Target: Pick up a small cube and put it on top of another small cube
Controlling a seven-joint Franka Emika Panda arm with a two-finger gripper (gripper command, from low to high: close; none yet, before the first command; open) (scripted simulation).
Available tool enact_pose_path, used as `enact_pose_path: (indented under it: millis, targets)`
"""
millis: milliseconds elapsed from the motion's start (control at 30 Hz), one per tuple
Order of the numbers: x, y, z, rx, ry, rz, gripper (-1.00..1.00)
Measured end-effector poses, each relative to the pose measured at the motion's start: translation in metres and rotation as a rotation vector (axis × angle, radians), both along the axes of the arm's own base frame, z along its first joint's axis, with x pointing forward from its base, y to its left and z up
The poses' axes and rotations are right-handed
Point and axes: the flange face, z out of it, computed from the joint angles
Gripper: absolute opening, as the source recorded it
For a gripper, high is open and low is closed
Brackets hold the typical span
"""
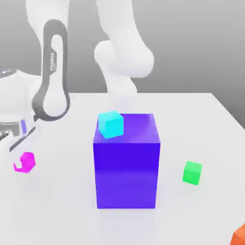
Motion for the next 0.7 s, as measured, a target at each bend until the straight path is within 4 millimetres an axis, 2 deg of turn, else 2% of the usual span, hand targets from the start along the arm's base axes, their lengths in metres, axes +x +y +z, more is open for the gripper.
enact_pose_path:
  millis: [67,167,267,300,367,467,567,700]
  targets:
    - [0.014,-0.01,0.022,-0.055,-0.032,0.034,-1.0]
    - [0.045,-0.024,0.061,-0.164,-0.092,0.106,-1.0]
    - [0.094,0.002,0.092,-0.219,-0.135,0.179,-1.0]
    - [0.113,0.021,0.101,-0.228,-0.149,0.21,-1.0]
    - [0.154,0.076,0.115,-0.233,-0.174,0.292,-1.0]
    - [0.189,0.149,0.13,-0.233,-0.199,0.359,-1.0]
    - [0.208,0.223,0.138,-0.228,-0.217,0.423,-1.0]
    - [0.213,0.322,0.139,-0.217,-0.232,0.518,-1.0]
